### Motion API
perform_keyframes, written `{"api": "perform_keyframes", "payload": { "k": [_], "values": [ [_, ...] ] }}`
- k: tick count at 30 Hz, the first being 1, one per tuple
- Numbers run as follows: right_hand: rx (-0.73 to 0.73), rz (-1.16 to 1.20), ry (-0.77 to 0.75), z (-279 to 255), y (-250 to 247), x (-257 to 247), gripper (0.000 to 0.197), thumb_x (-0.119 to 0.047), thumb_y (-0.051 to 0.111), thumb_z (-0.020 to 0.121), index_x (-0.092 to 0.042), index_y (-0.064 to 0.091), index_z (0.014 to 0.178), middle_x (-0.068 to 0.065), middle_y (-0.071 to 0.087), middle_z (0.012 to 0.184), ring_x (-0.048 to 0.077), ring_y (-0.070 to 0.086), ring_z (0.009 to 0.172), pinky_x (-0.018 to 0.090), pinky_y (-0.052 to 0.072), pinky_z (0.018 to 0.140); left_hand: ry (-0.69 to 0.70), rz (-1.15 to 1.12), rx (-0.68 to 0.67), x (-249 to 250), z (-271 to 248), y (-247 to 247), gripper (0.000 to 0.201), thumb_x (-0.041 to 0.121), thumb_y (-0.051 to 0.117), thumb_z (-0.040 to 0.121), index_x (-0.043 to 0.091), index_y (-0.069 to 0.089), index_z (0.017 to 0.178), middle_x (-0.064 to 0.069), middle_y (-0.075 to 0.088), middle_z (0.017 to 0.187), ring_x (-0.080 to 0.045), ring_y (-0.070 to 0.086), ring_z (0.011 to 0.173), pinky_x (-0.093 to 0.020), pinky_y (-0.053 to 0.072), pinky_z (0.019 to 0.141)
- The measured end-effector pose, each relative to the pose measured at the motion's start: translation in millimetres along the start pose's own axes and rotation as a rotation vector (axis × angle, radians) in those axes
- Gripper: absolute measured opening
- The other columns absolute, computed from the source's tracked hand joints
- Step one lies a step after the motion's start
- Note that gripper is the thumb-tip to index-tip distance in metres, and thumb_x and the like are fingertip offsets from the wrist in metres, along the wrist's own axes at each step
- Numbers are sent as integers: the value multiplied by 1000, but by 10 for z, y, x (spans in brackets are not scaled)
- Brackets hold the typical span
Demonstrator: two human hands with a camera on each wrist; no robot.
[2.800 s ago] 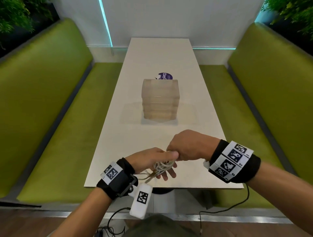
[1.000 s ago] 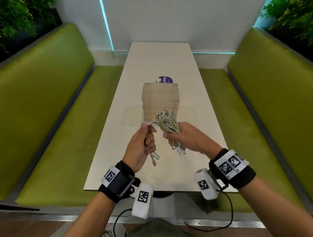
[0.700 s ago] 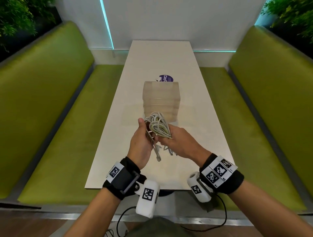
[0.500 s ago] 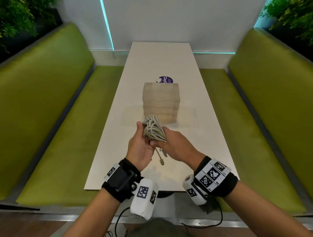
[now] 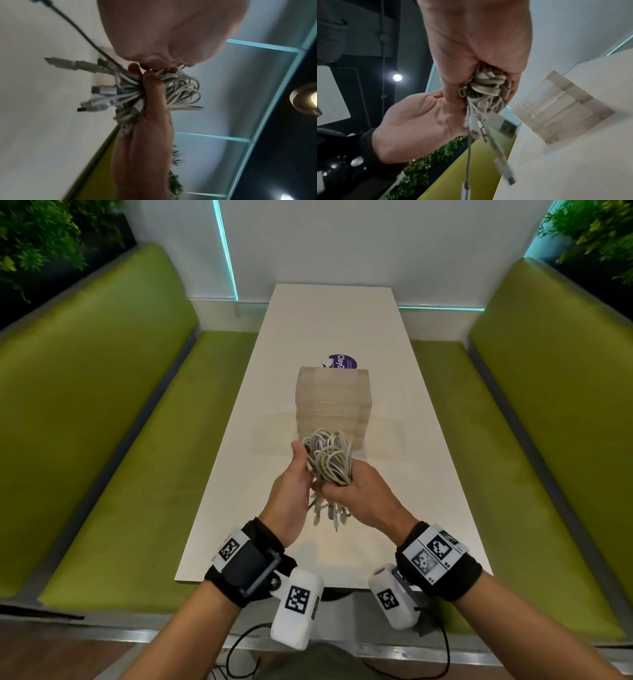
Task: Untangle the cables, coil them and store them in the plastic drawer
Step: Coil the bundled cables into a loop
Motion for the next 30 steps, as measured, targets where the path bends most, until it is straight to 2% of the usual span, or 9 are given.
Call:
{"api": "perform_keyframes", "payload": {
  "k": [4,6,8,12,15,18,21,27,30],
  "values": [
    [-103,5,29,27,-18,0,8,-10,65,77,-7,63,84,3,64,75,26,64,75,44,52,75,109,52,-17,75,15,-62,77,74,46,74,22,52,130,7,63,126,-4,54,119,-26,37,108],
    [-168,-78,34,48,-8,-19,6,-8,64,78,-8,61,83,2,62,72,20,59,67,38,49,67,184,3,-40,113,22,-44,104,74,72,50,21,43,135,2,67,118,-9,62,109,-23,49,91],
    [-210,-208,26,66,22,-52,10,-12,61,80,-14,58,89,2,63,76,18,60,67,35,49,66,208,-14,-16,115,33,-23,114,55,90,38,25,37,135,-4,66,115,-13,66,101,-22,53,79],
    [-248,-616,-30,50,110,-139,22,-22,56,86,-15,49,105,8,65,87,27,64,75,34,49,63,253,19,174,114,4,-14,44,15,80,73,12,58,111,-21,68,100,-23,65,89,-25,53,72],
    [-268,-514,-53,6,168,-137,15,-23,55,86,-16,47,96,7,63,83,28,61,74,35,47,61,250,-35,187,121,2,-20,14,5,66,85,7,59,96,-21,67,86,-27,68,85,-31,55,74],
    [-297,-197,13,-19,176,-69,15,-27,60,80,-18,60,92,8,67,85,23,64,77,43,53,75,228,-76,137,116,15,-20,11,2,64,86,9,56,91,-14,63,80,-30,70,85,-37,56,73],
    [-399,42,102,-35,168,-39,17,-19,65,81,-16,66,98,8,70,90,15,66,82,32,53,78,221,-80,90,103,-28,27,15,1,65,85,10,55,92,-11,60,76,-27,68,76,-39,56,71],
    [-498,22,116,-46,101,4,23,-6,64,84,-5,62,108,9,66,91,13,62,85,28,50,81,249,3,65,67,-46,71,18,11,70,74,15,57,86,-4,55,73,-23,56,72,-32,50,62],
    [-441,4,59,-37,100,-30,9,-2,59,85,-4,66,90,7,68,81,12,64,76,27,52,73,242,-52,53,87,-50,90,23,8,71,80,12,54,94,-14,59,83,-27,63,79,-28,51,51]
  ]
}}
Point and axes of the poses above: each hand's wrist, its own z-axis towards the middle knuckle, its own y-axis out of the palm, x = y × z, the point moved 4 cm from there along z, towards the middle knuckle
